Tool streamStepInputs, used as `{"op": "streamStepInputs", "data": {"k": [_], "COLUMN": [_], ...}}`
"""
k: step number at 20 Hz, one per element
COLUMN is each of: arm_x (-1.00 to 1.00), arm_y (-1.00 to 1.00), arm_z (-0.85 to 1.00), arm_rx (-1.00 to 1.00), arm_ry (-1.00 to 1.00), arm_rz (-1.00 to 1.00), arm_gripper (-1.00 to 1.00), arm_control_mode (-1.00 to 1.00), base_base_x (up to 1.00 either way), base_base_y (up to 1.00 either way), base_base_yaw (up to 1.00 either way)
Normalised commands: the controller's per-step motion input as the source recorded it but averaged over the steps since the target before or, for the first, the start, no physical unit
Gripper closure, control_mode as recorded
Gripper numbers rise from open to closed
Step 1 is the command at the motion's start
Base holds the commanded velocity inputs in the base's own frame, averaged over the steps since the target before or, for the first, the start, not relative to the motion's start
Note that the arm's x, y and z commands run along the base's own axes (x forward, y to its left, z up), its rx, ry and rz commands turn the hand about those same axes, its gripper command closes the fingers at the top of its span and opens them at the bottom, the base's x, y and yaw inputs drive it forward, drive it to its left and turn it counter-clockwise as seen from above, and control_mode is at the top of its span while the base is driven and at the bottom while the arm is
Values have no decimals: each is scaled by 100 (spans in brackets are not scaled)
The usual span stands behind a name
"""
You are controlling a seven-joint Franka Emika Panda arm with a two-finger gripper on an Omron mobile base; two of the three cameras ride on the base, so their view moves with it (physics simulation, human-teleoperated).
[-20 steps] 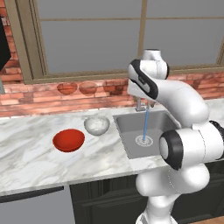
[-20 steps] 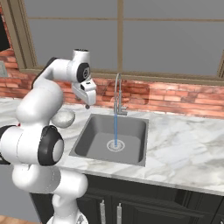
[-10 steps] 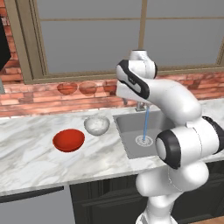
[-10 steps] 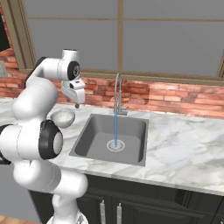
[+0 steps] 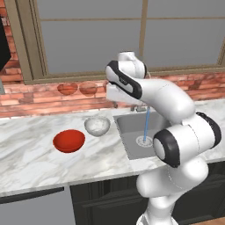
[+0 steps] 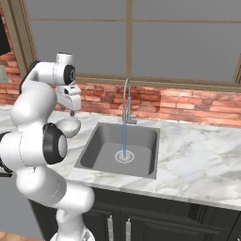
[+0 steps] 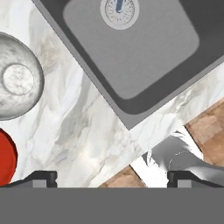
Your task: Rinse each bowl for a few seconds and place them down in the sink or on the counter.
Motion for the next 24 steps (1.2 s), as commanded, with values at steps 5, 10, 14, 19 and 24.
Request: {"op": "streamStepInputs", "data": {"k": [5, 10, 14, 19, 24], "arm_x": [-4, 0, 3, 5, 4], "arm_y": [37, 30, 20, 1, 0], "arm_z": [-10, -21, -26, -28, -31], "arm_rx": [0, -1, -4, -3, -1], "arm_ry": [7, 4, 0, 0, -6], "arm_rz": [4, 4, 3, 3, 0], "arm_gripper": [-100, -100, -100, -100, -100], "arm_control_mode": [-100, -100, -100, -100, -100], "base_base_x": [0, 0, 0, 0, 0], "base_base_y": [0, 0, 0, 0, 0], "base_base_yaw": [0, 0, 0, 0, 0]}}
